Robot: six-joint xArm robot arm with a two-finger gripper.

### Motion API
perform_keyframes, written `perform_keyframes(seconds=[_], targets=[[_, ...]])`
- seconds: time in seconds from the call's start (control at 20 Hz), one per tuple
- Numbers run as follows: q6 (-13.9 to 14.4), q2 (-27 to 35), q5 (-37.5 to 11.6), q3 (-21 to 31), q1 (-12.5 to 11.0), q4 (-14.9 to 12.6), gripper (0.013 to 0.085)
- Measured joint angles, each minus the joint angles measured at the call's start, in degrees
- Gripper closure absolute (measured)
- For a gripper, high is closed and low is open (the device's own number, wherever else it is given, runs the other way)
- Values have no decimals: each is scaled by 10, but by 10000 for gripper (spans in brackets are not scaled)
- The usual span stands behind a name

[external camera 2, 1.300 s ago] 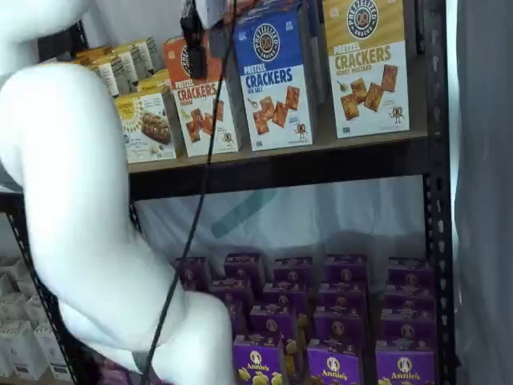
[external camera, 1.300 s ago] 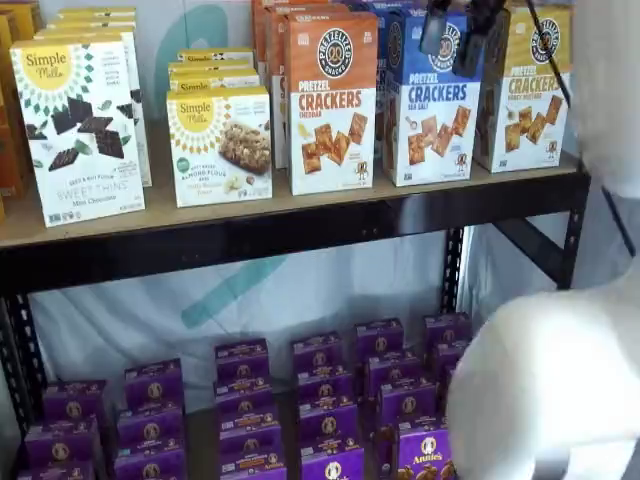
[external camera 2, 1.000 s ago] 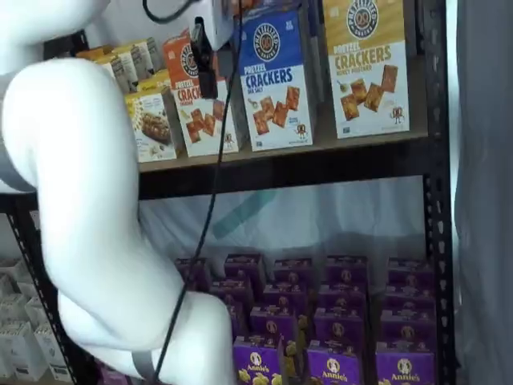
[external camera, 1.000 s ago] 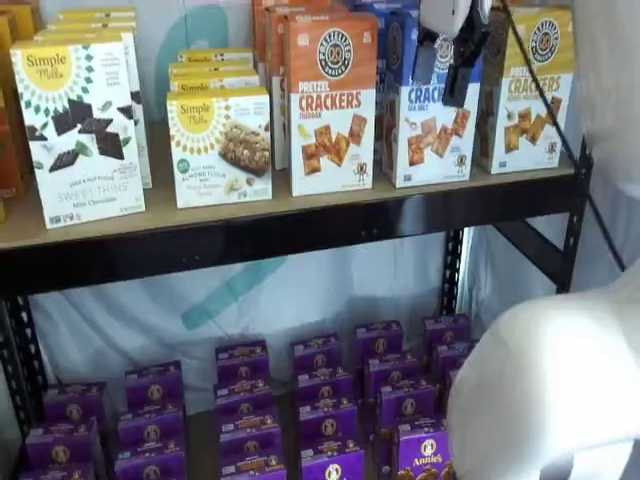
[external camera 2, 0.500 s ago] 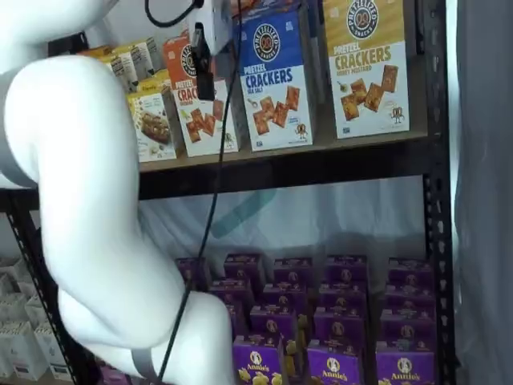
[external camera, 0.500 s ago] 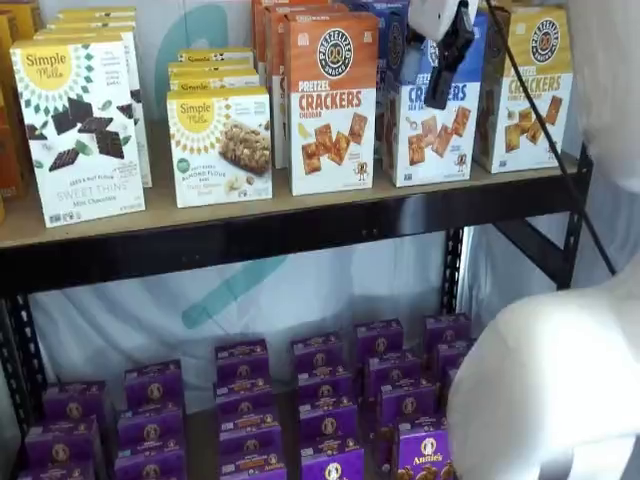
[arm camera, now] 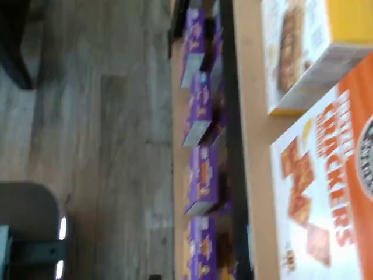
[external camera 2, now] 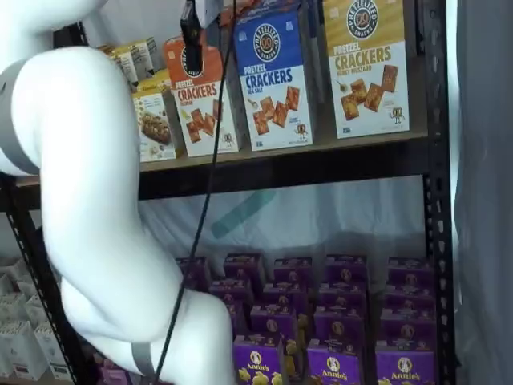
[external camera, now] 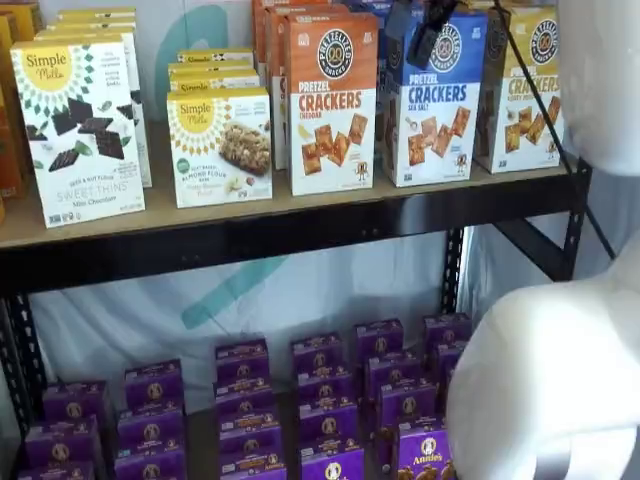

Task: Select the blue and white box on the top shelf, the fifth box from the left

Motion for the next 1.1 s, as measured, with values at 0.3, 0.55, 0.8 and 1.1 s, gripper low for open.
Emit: perform_keyframes(seconds=[0.3,0.55,0.8,1.1], targets=[[3,-7,-52,0,-13,34,130],[-8,4,-92,-8,-34,57,130],[-32,42,-78,-45,-57,56,130],[-59,77,-71,-68,-80,57,130]])
